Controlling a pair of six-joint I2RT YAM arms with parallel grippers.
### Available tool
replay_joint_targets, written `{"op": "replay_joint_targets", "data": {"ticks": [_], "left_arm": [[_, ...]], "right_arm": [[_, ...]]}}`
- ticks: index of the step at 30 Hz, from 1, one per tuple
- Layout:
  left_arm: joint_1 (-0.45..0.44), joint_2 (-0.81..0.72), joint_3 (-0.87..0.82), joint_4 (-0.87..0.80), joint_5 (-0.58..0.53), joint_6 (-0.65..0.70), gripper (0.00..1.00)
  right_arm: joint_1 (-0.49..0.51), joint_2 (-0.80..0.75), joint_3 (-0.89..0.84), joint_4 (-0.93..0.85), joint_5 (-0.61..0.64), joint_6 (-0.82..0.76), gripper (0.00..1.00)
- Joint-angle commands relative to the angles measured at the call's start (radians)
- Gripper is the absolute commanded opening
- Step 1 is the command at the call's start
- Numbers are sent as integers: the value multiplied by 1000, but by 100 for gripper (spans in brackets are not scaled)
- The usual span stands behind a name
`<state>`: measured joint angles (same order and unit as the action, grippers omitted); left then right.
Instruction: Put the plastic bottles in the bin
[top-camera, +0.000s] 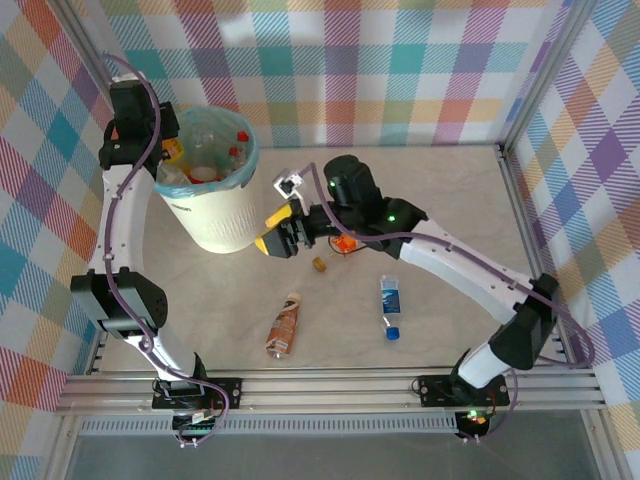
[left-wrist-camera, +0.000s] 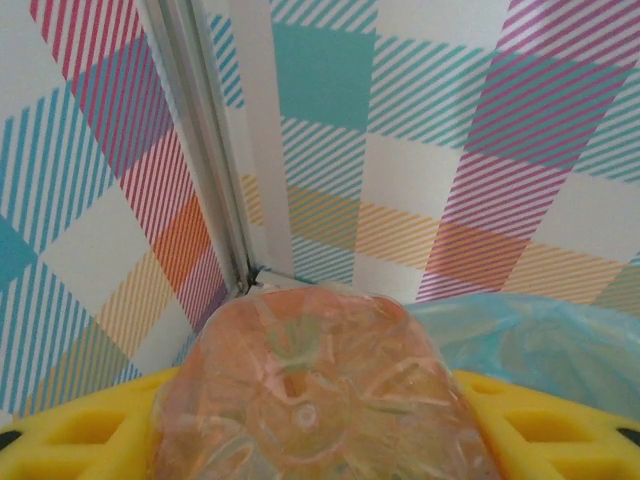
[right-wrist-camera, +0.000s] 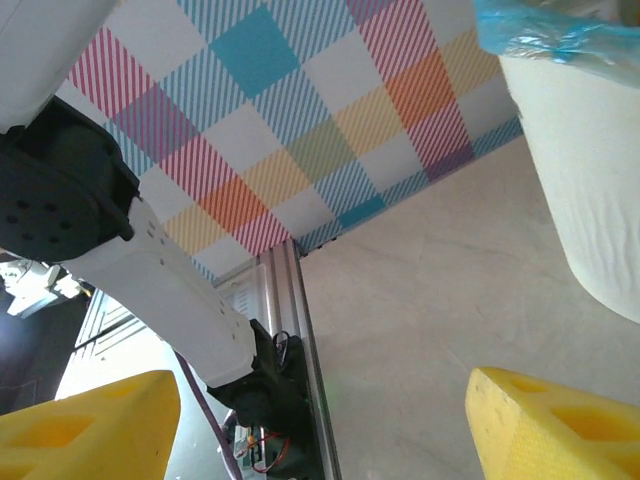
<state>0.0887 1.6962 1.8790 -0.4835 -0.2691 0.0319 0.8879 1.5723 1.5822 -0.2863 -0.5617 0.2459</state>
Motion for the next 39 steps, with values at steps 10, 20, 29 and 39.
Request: {"op": "replay_joint_targets", "data": {"ticks": [10,20,29,39], "left_arm": [[25,-50,229,-97,80,-23,89],[31,58,335,-361,118,-118,52],[17,-66,215,-318,208,-161,49],[-193,-284,49,-265,184,-118,51]], "right_arm": [[14,88,133,-11,-24,-2,75],[16,77,117,-77,52,-17,75],[-6,4,80,-295,362,-25,79],[-139,-181,-185,-464,518,97,86]]}}
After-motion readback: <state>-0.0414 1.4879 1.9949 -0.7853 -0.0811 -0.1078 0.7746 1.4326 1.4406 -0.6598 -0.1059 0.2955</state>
